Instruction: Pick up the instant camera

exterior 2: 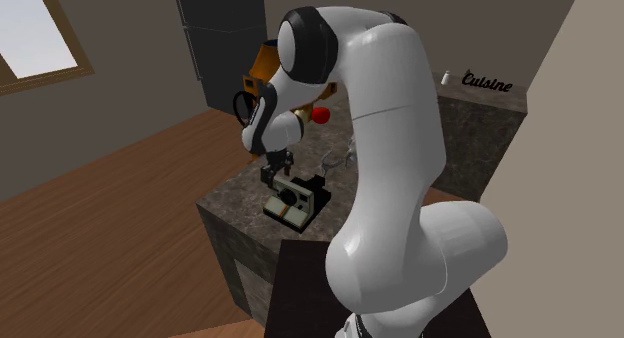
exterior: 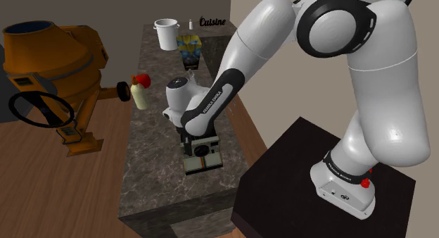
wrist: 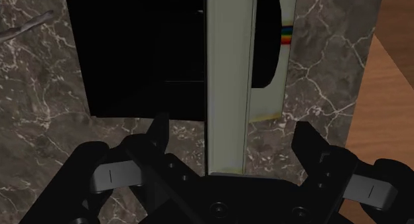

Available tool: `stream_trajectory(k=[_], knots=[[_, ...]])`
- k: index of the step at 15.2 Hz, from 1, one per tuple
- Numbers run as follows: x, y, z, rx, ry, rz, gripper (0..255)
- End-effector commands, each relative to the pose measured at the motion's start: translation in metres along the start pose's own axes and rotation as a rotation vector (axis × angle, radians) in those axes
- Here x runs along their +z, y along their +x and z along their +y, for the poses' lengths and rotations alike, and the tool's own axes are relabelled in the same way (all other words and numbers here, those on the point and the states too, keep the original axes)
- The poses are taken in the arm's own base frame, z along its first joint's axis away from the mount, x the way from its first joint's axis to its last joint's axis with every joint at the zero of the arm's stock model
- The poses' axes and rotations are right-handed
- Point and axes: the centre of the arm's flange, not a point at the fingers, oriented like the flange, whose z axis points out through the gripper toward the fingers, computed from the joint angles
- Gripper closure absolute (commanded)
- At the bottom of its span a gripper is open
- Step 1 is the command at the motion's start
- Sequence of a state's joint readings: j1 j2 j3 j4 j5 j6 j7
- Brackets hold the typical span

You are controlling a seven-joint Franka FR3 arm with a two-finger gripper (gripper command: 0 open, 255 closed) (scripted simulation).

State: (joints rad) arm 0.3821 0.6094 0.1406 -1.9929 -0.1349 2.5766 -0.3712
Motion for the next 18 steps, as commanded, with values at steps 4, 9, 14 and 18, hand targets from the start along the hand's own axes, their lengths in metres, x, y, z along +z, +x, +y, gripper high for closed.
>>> stream_trajectory(k=[4, 9, 14, 18], knots=[[0.015, 0.001, 0.001, 0.0, 0.0, 0.001, 0], [0.015, 0.001, 0.001, 0.0, 0.0, 0.001, 255], [0.015, 0.001, 0.001, 0.0, 0.0, 0.001, 255], [-0.006, 0.001, 0.001, 0.0, 0.0, 0.001, 255]])
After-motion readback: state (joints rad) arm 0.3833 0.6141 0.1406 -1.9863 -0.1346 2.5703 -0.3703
